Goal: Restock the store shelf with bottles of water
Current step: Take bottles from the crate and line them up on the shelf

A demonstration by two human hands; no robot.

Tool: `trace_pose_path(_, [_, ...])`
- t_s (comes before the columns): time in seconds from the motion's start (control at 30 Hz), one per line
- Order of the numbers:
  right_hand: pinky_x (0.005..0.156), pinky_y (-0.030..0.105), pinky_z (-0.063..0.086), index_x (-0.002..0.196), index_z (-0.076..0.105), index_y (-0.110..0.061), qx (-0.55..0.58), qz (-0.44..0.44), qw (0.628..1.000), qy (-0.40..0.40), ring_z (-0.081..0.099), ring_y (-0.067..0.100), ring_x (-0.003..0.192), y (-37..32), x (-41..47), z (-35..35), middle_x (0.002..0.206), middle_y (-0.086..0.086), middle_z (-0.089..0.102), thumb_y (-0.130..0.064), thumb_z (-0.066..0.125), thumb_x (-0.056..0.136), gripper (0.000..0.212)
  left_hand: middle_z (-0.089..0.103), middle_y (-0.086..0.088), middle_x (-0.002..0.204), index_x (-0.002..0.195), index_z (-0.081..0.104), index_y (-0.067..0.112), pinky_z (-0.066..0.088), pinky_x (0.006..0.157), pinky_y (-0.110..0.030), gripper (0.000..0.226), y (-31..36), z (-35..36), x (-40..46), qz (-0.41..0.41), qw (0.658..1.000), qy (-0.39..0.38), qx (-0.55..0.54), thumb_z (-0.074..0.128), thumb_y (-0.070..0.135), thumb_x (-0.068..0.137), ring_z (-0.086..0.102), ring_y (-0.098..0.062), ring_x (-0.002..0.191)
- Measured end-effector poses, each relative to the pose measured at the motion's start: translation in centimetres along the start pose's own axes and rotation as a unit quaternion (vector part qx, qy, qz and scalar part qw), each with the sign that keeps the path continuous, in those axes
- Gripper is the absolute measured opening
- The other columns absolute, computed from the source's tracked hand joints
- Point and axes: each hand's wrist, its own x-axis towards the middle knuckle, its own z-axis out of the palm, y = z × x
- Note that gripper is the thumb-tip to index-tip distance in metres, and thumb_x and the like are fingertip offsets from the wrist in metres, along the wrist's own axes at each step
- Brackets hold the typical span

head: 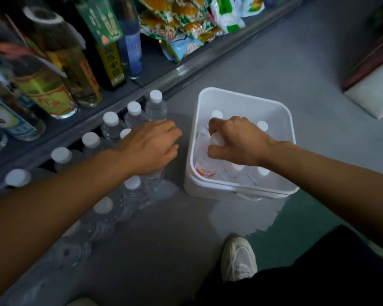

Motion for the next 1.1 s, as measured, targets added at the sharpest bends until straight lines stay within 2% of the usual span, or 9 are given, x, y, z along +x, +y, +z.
trace_pose_path(0.13, [0.065, 0.032, 0.036, 0.098, 0.058, -0.01, -0.007, -0.01, 0.997, 0.076, 0.054, 0.034, 0.082, -0.9, -1.0, -4.5, 0.091, 0.017, 0.064, -0.036, 0.065, 0.079, 0.033, 0.056, -0.009, 0.105, 0.108, 0.06, 0.01, 0.047, 0.081, -0.044, 0.065, 1.2, -4.1, -1.0, -0.003, 0.999, 0.034, 0.034, 0.013, 0.047, 0.081, 0.054, -0.029, 0.101])
trace_pose_path(0.27, [0.068, 0.035, 0.045, 0.094, 0.058, -0.014, -0.012, -0.03, 0.988, 0.149, 0.058, 0.038, 0.088, -2.4, -2.1, -9.3, 0.091, 0.018, 0.064, -0.037, 0.067, 0.077, 0.03, 0.054, -0.008, 0.113, 0.118, 0.055, 0.011, 0.039, 0.083, -0.036, 0.035, 2.9, -9.0, -2.4, -0.023, 0.995, 0.079, 0.058, 0.039, 0.034, 0.097, 0.05, -0.028, 0.107])
trace_pose_path(0.33, [0.068, 0.039, 0.049, 0.093, 0.058, -0.013, -0.027, -0.044, 0.983, 0.177, 0.058, 0.038, 0.086, -3.6, -2.8, -11.7, 0.091, 0.017, 0.063, -0.039, 0.066, 0.075, 0.033, 0.053, -0.007, 0.11, 0.118, 0.054, 0.012, 0.039, 0.079, -0.035, 0.031, 3.9, -11.3, -3.3, -0.016, 0.992, 0.103, 0.073, 0.041, 0.031, 0.097, 0.05, -0.026, 0.103])
trace_pose_path(0.47, [0.063, 0.037, 0.042, 0.09, 0.061, -0.007, -0.033, -0.074, 0.967, 0.243, 0.058, 0.039, 0.086, -6.5, -4.1, -16.8, 0.089, 0.02, 0.063, -0.044, 0.06, 0.073, 0.041, 0.055, -0.007, 0.113, 0.12, 0.054, 0.011, 0.047, 0.084, -0.041, 0.034, 5.5, -16.0, -5.4, -0.05, 0.984, 0.153, 0.076, 0.042, 0.032, 0.096, 0.052, -0.026, 0.106])
trace_pose_path(0.57, [0.064, 0.035, 0.039, 0.092, 0.062, -0.005, -0.033, -0.086, 0.955, 0.28, 0.057, 0.038, 0.089, -9.2, -5.1, -20.2, 0.094, 0.019, 0.064, -0.035, 0.065, 0.078, 0.033, 0.055, -0.007, 0.114, 0.122, 0.054, 0.011, 0.046, 0.086, -0.039, 0.034, 6.4, -19.2, -7.6, -0.067, 0.978, 0.184, 0.072, 0.043, 0.03, 0.095, 0.052, -0.026, 0.107])
trace_pose_path(0.73, [0.061, 0.039, 0.042, 0.083, 0.059, -0.004, 0.003, -0.108, 0.947, 0.301, 0.056, 0.032, 0.076, -14.9, -6.3, -24.0, 0.081, 0.013, 0.062, -0.03, 0.063, 0.077, 0.027, 0.054, -0.003, 0.116, 0.123, 0.054, 0.015, 0.047, 0.085, -0.04, 0.034, 6.4, -23.5, -12.4, -0.099, 0.964, 0.238, 0.072, 0.043, 0.032, 0.096, 0.053, -0.022, 0.104])
trace_pose_path(0.87, [0.052, 0.032, 0.035, 0.076, 0.054, -0.007, 0.019, -0.138, 0.941, 0.308, 0.052, 0.026, 0.067, -20.0, -6.2, -26.6, 0.07, 0.007, 0.055, -0.027, 0.065, 0.078, 0.023, 0.055, -0.002, 0.112, 0.12, 0.055, 0.016, 0.047, 0.085, -0.041, 0.032, 4.5, -26.8, -16.7, -0.116, 0.953, 0.261, 0.097, 0.042, 0.033, 0.095, 0.053, -0.023, 0.105])
trace_pose_path(0.93, [0.053, 0.031, 0.039, 0.08, 0.058, -0.006, 0.03, -0.154, 0.935, 0.319, 0.056, 0.025, 0.068, -22.4, -5.8, -28.0, 0.073, 0.008, 0.06, -0.025, 0.066, 0.079, 0.02, 0.054, -0.001, 0.108, 0.116, 0.055, 0.017, 0.047, 0.083, -0.041, 0.03, 3.0, -28.5, -18.7, -0.134, 0.944, 0.281, 0.107, 0.042, 0.034, 0.095, 0.053, -0.023, 0.104])
trace_pose_path(1.1, [0.055, 0.03, 0.036, 0.079, 0.058, -0.009, 0.038, -0.194, 0.909, 0.368, 0.054, 0.021, 0.069, -27.0, -3.3, -31.2, 0.073, 0.004, 0.059, -0.026, 0.065, 0.079, 0.019, 0.053, 0.0, 0.124, 0.13, 0.051, 0.018, 0.047, 0.09, -0.042, 0.039, -1.0, -31.7, -22.0, -0.179, 0.934, 0.287, 0.117, 0.043, 0.035, 0.096, 0.052, -0.023, 0.115])
